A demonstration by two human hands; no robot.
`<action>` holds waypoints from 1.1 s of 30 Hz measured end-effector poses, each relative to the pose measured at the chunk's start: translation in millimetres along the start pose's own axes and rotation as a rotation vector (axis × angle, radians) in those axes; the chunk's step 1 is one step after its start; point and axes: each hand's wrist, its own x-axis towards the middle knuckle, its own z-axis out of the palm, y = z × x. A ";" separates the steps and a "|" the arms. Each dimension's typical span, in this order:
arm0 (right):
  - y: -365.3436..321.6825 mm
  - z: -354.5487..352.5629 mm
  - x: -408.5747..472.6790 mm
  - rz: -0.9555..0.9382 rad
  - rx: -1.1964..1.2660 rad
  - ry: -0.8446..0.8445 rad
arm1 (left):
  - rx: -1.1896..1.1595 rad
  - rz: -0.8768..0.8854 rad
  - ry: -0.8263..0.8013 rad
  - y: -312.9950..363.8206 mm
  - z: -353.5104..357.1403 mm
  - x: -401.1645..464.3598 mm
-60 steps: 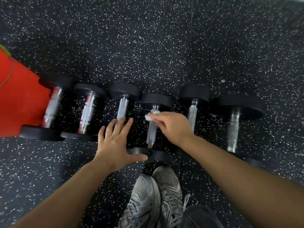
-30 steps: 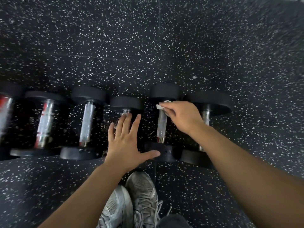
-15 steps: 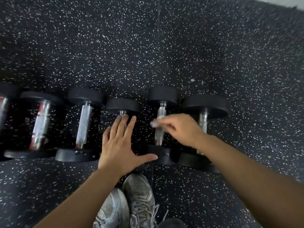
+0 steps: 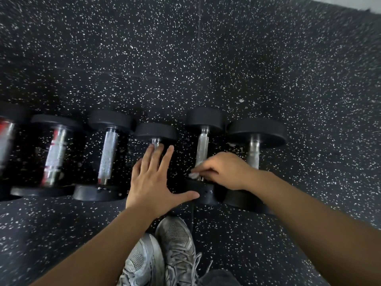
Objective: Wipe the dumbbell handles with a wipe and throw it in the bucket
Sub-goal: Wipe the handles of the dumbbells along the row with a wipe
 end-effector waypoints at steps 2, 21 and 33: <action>5.7 -8.6 9.3 0.047 0.057 0.219 | -0.004 0.008 -0.005 -2.7 0.0 0.3; 17.5 -7.2 27.5 0.184 0.089 0.472 | -0.044 0.033 -0.016 -12.8 -1.4 -0.7; 7.0 -3.1 9.7 0.010 -0.017 0.063 | -0.040 0.029 -0.021 -11.7 -1.7 -0.9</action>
